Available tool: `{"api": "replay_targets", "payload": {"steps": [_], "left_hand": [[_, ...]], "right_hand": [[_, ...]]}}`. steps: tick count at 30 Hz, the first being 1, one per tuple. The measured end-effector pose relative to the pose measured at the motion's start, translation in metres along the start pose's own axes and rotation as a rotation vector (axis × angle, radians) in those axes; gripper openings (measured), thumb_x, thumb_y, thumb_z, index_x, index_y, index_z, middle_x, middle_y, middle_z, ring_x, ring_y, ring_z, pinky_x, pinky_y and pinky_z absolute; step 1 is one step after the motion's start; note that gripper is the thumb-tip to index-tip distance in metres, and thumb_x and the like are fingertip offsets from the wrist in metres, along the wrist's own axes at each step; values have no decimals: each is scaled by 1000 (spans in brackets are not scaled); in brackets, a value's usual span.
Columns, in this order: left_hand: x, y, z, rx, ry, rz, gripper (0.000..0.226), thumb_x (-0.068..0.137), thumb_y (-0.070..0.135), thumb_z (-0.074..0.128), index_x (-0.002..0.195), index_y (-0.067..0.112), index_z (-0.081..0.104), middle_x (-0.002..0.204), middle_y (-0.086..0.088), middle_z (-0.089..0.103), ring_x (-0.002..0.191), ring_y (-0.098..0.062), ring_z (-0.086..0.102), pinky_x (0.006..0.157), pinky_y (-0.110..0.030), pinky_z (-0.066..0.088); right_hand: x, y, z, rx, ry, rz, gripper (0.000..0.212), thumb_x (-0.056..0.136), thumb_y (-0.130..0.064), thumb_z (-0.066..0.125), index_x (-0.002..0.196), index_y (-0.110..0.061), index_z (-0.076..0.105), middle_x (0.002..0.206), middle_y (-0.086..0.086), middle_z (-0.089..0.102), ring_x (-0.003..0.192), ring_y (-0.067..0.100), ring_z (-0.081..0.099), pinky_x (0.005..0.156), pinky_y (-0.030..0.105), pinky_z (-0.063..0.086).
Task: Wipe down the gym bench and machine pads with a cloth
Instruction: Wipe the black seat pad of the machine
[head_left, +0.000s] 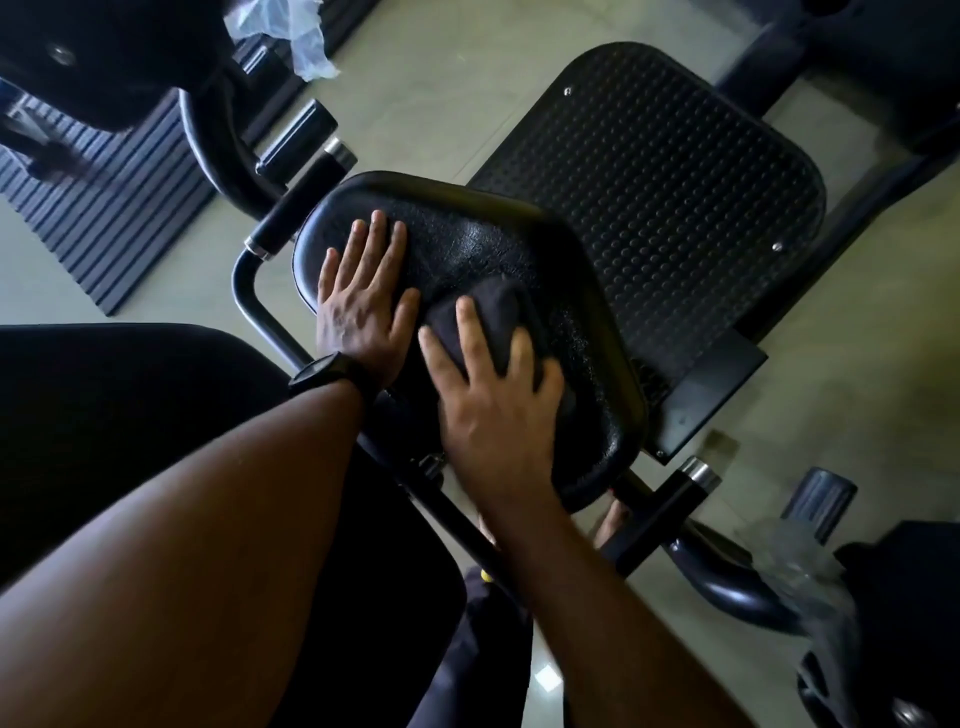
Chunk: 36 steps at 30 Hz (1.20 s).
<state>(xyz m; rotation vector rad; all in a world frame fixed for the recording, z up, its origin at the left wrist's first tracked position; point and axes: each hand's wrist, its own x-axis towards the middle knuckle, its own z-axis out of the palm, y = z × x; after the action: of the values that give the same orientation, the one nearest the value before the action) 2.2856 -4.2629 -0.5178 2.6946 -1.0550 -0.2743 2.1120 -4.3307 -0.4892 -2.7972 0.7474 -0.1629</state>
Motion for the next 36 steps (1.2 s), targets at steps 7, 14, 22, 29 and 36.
{"api": "replay_targets", "payload": {"steps": [7, 14, 22, 29, 36], "left_hand": [[-2, 3, 0, -25, 2, -3, 70, 97, 46, 32, 163, 25, 20, 170, -2, 11, 158, -21, 4, 128, -44, 0], [-2, 2, 0, -9, 8, 3, 70, 98, 46, 32, 163, 23, 20, 170, -3, 12, 157, -22, 5, 127, -46, 3], [-2, 0, 0, -21, 15, 6, 68, 99, 46, 31, 163, 25, 20, 170, -1, 11, 158, -21, 4, 128, -47, 2], [-1, 1, -1, -22, 21, 3, 70, 97, 46, 31, 162, 23, 22, 170, -3, 13, 157, -22, 6, 127, -47, 4], [-1, 1, 0, -21, 23, 9, 69, 97, 46, 32, 162, 23, 22, 170, -3, 13, 157, -22, 6, 127, -47, 4]], "right_hand": [[-9, 45, -14, -46, 82, 523, 63, 88, -37, 65, 148, -36, 46, 162, 4, 36, 128, 43, 46, 95, 55, 41], [-12, 1, -5, 51, -12, 120, 56, 90, -38, 62, 144, -40, 52, 162, 0, 36, 130, 41, 45, 97, 56, 37], [-18, 49, -21, 25, 72, 637, 62, 87, -34, 67, 146, -37, 49, 160, 6, 39, 127, 45, 47, 92, 53, 41], [-36, -8, 1, 7, 66, 277, 52, 91, -33, 67, 141, -38, 55, 157, 4, 44, 119, 43, 53, 94, 54, 38], [-20, 41, -11, -17, 80, 472, 62, 88, -36, 61, 148, -40, 46, 161, 2, 38, 126, 42, 44, 91, 52, 39]]}}
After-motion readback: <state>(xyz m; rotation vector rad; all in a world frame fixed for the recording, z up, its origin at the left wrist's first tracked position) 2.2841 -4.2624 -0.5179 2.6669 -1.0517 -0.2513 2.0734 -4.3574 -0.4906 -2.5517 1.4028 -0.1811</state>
